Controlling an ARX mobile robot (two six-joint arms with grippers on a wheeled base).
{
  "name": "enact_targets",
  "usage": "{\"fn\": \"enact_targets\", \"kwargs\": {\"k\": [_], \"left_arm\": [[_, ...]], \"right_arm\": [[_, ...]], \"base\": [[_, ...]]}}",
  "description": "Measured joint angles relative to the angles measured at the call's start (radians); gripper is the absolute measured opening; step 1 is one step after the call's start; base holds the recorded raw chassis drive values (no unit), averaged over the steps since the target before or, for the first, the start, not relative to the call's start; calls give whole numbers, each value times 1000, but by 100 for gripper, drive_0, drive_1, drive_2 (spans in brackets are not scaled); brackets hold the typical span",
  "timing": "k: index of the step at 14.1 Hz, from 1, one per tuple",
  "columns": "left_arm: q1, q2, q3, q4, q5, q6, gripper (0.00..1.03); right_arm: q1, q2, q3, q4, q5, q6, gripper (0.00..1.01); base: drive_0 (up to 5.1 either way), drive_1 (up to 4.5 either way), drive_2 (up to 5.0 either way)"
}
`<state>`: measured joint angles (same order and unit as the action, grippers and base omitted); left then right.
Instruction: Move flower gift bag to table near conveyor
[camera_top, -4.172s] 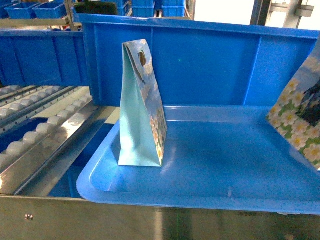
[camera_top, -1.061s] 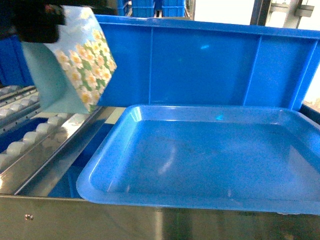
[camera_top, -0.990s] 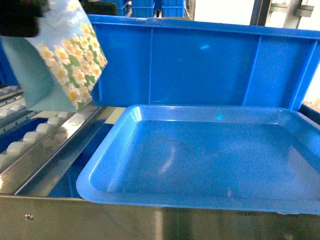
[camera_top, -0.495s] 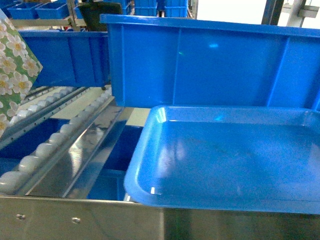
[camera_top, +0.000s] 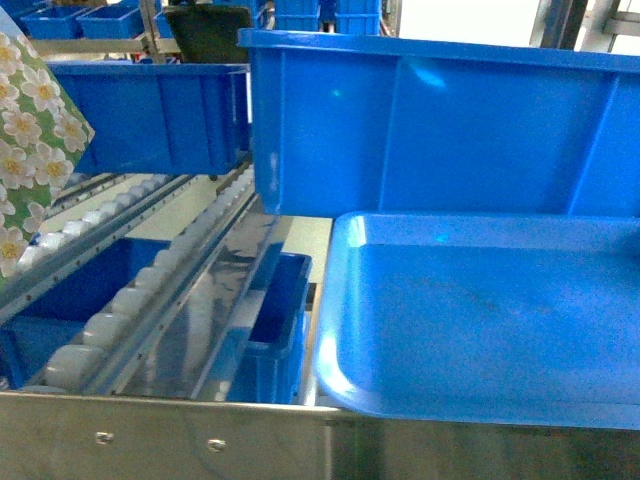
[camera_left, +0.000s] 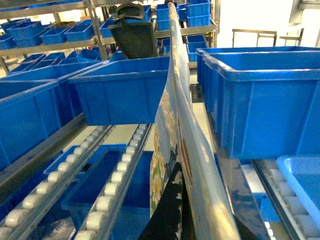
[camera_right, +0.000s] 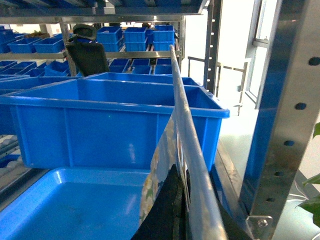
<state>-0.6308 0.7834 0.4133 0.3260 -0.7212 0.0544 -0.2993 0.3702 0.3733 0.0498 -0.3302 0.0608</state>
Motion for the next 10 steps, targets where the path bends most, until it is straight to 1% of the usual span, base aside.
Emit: {"fn": "enact_targets", "kwargs": {"k": [10], "left_arm": [[2, 0, 0, 0, -3, 0, 2]], "right_arm": [[3, 0, -3, 2, -3, 0, 2]], "base": [[-471, 265, 265]]}}
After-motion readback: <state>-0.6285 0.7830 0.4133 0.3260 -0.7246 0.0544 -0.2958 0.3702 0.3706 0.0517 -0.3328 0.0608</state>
